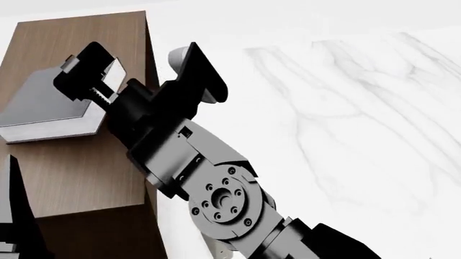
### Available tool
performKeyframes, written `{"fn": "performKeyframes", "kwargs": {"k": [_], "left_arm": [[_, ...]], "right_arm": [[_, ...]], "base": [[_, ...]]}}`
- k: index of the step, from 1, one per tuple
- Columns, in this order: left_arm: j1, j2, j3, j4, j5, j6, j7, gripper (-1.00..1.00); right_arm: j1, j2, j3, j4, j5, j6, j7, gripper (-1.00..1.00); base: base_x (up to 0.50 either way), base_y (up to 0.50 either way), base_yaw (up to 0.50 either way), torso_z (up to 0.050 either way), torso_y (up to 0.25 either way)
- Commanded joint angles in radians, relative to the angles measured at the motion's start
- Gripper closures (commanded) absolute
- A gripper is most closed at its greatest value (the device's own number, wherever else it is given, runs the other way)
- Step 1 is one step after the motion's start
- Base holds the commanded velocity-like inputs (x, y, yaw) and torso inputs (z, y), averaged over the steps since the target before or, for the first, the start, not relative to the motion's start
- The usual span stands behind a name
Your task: Pick up the book in the middle and place it on the cabinet shelf.
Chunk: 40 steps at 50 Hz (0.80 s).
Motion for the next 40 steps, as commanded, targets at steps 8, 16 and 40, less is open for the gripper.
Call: {"fn": "performKeyframes", "kwargs": {"k": [8,16,40], "left_arm": [[-0.001,-0.001,0.010,-0.010,0.007,0.009,0.000,-1.00],[-0.002,0.004,0.023,-0.019,0.015,0.012,0.003,-1.00],[-0.123,-0.046,-0.069,0.034,-0.129,-0.080,-0.058,-1.00]], "right_arm": [[-0.023,0.078,0.035,-0.044,-0.028,-0.039,0.014,-1.00],[-0.055,0.126,0.059,-0.084,-0.024,-0.069,0.018,-1.00],[-0.126,0.450,0.094,-0.533,-0.355,-0.311,0.229,-1.00]], "base": [[0.00,0.00,0.00,0.000,0.000],[0.00,0.00,0.00,0.000,0.000],[0.00,0.00,0.00,0.000,0.000]]}}
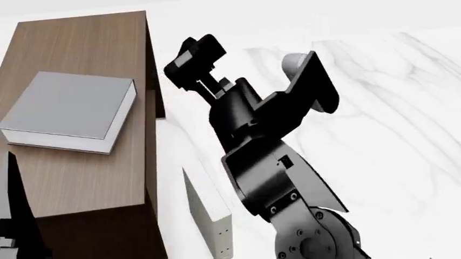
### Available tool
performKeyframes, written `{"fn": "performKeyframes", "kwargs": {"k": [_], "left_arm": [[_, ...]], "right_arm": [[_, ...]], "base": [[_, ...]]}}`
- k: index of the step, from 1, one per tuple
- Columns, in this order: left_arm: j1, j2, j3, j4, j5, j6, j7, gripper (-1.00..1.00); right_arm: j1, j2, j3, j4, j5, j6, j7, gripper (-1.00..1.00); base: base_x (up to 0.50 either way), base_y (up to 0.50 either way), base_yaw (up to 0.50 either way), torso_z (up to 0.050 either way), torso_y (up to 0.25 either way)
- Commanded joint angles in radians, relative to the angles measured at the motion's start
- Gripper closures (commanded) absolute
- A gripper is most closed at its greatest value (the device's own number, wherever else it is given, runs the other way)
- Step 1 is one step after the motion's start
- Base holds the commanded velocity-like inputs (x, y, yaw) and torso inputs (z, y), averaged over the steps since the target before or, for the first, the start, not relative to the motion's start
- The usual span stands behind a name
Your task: Pick up the book in the middle and place it on the cabinet shelf.
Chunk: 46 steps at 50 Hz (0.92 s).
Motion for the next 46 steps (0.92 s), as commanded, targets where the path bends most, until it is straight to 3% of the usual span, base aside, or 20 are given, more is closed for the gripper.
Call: {"fn": "performKeyframes", "kwargs": {"k": [1,7,9,17,33,46], "left_arm": [[-0.134,-0.033,-0.068,0.039,-0.131,-0.091,-0.044,-1.00],[-0.541,-0.010,-0.072,-0.018,-0.320,-0.319,-0.063,-1.00],[-0.704,0.015,-0.061,-0.047,-0.371,-0.394,-0.060,-1.00],[-1.081,0.145,0.040,-0.243,-0.352,-0.501,0.033,-1.00],[-1.334,0.230,0.115,-0.524,-0.240,-0.480,0.170,-1.00],[-1.380,0.248,0.118,-0.525,-0.246,-0.496,0.170,-1.00]], "right_arm": [[0.034,0.160,0.009,-0.215,-0.184,-0.078,0.145,-1.00],[0.174,0.265,0.009,-0.301,-0.286,-0.018,0.264,-1.00],[0.169,0.267,0.069,-0.325,-0.177,-0.033,0.211,-1.00],[0.296,0.297,0.040,-0.322,-0.251,0.054,0.261,-1.00],[0.401,0.318,0.060,-0.335,-0.287,0.093,0.276,-1.00],[0.407,0.319,0.087,-0.358,-0.255,0.087,0.253,-1.00]], "base": [[0.00,0.00,0.00,0.000,0.000],[0.00,0.00,0.00,0.000,0.000],[0.00,0.00,0.00,0.000,0.000],[0.00,0.00,0.00,0.000,0.000],[0.00,0.00,0.00,0.000,0.000],[0.00,0.00,0.00,0.000,0.000]]}}
